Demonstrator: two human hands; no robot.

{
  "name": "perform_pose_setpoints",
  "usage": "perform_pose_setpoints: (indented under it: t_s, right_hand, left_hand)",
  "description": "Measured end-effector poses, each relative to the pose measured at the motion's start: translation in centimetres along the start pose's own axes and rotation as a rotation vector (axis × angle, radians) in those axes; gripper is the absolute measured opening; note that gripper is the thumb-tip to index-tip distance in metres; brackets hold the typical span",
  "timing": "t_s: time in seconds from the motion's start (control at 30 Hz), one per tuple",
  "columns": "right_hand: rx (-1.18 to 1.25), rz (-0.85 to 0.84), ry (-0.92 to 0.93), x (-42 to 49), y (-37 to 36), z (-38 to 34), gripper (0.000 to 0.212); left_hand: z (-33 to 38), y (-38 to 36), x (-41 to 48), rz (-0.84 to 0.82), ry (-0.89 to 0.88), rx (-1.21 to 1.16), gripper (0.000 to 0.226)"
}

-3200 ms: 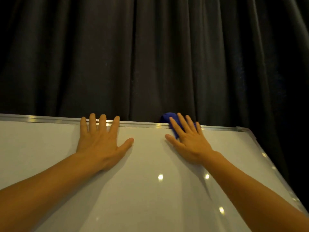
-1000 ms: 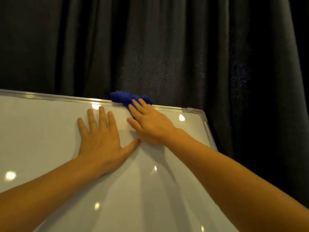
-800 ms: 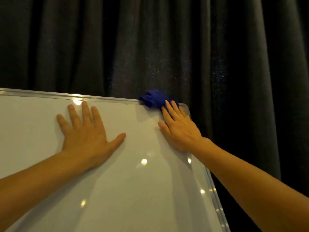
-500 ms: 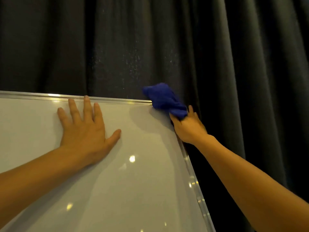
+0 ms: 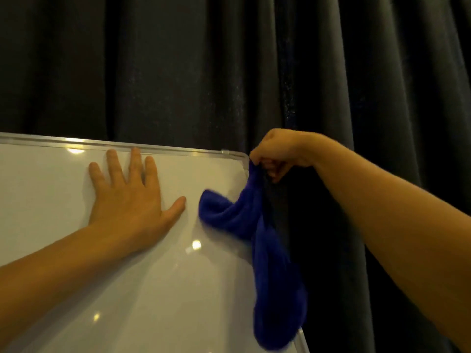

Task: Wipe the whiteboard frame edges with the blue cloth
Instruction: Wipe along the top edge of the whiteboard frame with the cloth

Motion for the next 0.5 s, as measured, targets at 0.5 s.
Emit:
perform_pose_setpoints:
  t_s: [0.5]
  right_hand:
    - [-0.062,0.521,0.305,4.9,-7.6,1.1,0.061]
  left_hand:
    - [-0.6,-1.3,0.4,0.004,-0.016,-0.024,0.11]
Point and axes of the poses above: each hand's wrist, its own x-axis towards the middle knuckle, its own y-axis out of the back of the hand, z = x × y, the point moved 9 cm from there along x, towards the middle knuckle, and after that the axes turned 1 degree about -y, right-handed, at the moved point
